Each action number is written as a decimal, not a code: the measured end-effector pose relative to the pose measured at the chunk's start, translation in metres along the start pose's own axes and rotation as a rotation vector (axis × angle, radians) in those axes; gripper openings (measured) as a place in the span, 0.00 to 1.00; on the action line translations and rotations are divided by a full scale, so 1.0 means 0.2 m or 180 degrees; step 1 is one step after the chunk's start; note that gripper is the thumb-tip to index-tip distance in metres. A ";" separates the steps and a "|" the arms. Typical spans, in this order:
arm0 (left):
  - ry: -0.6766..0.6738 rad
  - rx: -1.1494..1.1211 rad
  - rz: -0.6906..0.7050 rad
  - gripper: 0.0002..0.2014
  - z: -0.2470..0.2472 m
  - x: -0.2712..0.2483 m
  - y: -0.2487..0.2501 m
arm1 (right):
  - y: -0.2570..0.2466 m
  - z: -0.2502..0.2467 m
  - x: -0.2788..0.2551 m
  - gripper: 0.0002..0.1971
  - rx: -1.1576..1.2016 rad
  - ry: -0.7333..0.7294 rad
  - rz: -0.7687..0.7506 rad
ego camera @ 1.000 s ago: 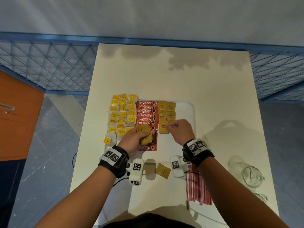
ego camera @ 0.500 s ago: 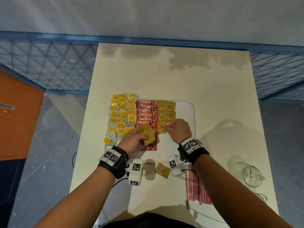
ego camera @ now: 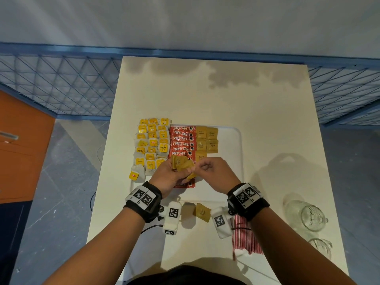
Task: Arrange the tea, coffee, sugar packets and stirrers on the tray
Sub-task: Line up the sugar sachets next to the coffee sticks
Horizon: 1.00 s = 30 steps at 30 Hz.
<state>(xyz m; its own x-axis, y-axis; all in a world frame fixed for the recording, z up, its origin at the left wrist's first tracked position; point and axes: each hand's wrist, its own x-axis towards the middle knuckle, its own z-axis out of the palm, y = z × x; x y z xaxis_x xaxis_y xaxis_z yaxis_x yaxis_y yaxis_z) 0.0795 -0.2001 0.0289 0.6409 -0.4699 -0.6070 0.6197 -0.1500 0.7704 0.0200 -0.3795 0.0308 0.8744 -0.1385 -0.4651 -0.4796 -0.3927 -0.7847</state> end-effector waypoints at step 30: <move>0.0091 -0.0147 -0.0139 0.07 0.07 -0.07 0.01 | -0.01 -0.08 -0.10 0.04 0.0529 -0.0144 0.0226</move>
<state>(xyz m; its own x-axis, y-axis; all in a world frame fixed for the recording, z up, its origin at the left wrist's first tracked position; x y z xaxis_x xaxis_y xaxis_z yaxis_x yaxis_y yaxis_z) 0.0656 -0.2060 0.0406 0.6250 -0.4387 -0.6457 0.6672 -0.1292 0.7336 0.0047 -0.3906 0.0481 0.8355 -0.1180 -0.5367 -0.5489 -0.2273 -0.8044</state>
